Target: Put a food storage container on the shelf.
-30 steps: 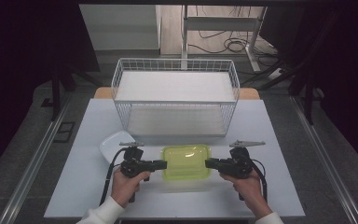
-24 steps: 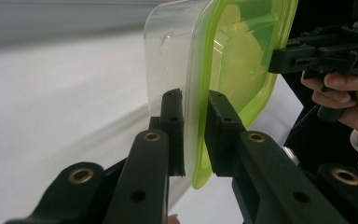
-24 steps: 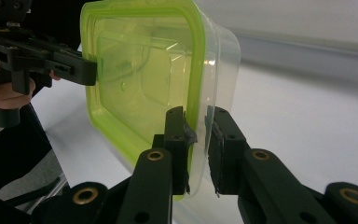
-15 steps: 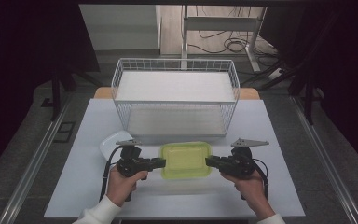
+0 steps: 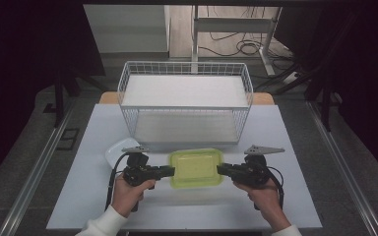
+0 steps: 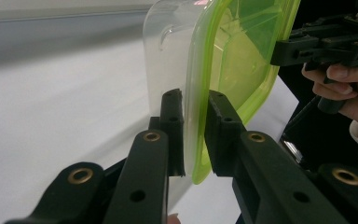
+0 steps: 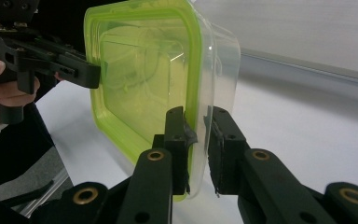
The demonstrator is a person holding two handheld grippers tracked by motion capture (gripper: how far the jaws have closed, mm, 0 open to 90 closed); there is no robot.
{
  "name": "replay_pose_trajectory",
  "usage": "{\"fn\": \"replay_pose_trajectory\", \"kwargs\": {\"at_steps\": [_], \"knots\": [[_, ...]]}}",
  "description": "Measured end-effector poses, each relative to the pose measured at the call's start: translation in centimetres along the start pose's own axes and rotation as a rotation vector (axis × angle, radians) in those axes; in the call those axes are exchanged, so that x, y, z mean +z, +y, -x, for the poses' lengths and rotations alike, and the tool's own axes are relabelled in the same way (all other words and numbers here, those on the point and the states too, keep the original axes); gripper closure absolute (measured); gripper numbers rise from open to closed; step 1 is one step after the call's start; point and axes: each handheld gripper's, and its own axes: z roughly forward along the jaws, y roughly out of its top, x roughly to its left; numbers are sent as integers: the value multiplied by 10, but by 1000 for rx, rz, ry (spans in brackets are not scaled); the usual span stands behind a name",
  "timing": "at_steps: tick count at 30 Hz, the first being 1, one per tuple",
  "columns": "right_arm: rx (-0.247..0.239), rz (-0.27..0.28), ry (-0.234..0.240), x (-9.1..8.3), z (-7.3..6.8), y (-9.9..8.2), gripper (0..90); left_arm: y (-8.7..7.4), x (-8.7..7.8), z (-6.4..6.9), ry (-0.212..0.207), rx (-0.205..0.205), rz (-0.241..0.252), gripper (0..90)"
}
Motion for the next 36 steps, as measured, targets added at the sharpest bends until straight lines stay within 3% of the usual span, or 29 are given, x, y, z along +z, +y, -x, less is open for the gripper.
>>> {"fn": "replay_pose_trajectory", "kwargs": {"at_steps": [21, 36], "knots": [[-41, 47, -10, -6, -7, 8, 784, 11, -10, 7, 5, 45, 25, 786], [-96, 83, -22, -12, -15, 25, 784, 25, -22, 10, 2, 75, 59, 787]]}}
